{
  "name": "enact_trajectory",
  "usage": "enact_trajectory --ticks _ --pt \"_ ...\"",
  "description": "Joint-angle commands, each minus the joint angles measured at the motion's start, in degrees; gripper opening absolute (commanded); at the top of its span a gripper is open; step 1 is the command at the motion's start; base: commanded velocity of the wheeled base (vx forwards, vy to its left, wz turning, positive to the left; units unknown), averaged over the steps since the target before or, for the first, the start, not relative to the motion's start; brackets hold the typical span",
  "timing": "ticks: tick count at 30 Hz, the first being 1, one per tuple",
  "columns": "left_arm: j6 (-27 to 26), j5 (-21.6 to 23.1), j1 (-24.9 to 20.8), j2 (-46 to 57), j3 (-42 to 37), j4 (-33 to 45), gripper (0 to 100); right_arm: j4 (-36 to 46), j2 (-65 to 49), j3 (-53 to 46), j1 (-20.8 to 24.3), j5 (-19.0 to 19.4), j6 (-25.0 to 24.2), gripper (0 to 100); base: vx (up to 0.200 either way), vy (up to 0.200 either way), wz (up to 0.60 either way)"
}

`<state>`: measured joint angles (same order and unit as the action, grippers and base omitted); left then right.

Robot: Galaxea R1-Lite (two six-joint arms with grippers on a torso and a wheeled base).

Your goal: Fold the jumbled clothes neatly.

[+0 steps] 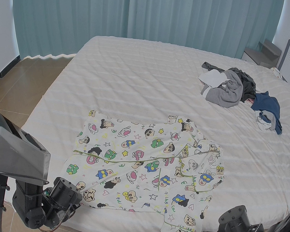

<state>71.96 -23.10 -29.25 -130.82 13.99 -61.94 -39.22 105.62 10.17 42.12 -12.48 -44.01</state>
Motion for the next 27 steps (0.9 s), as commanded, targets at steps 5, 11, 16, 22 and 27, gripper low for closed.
enact_trajectory --ticks 5,11,16,22,27 --pt "-0.9 0.1 0.3 0.6 -1.9 -0.2 0 -0.5 8.9 2.5 0.6 -0.3 0.2 100 0.000 0.000 0.00" --pt "-2.8 0.1 0.8 1.2 -4.5 -5.7 0 0.0 10.7 5.9 0.0 -1.5 1.2 100 0.000 0.000 0.00" --pt "-6.9 0.1 1.6 0.9 -9.5 -16.7 0 -0.5 15.9 8.2 -0.4 -4.0 4.1 100 0.000 0.000 0.00" --pt "-9.3 0.5 4.6 0.7 -12.7 -21.3 0 -0.5 17.9 10.5 -1.2 -4.4 4.7 100 0.000 0.000 0.00" --pt "-9.3 1.7 5.0 1.0 -13.8 -21.7 0 -0.2 18.3 12.9 -2.5 -4.4 6.0 100 0.000 0.000 0.00"
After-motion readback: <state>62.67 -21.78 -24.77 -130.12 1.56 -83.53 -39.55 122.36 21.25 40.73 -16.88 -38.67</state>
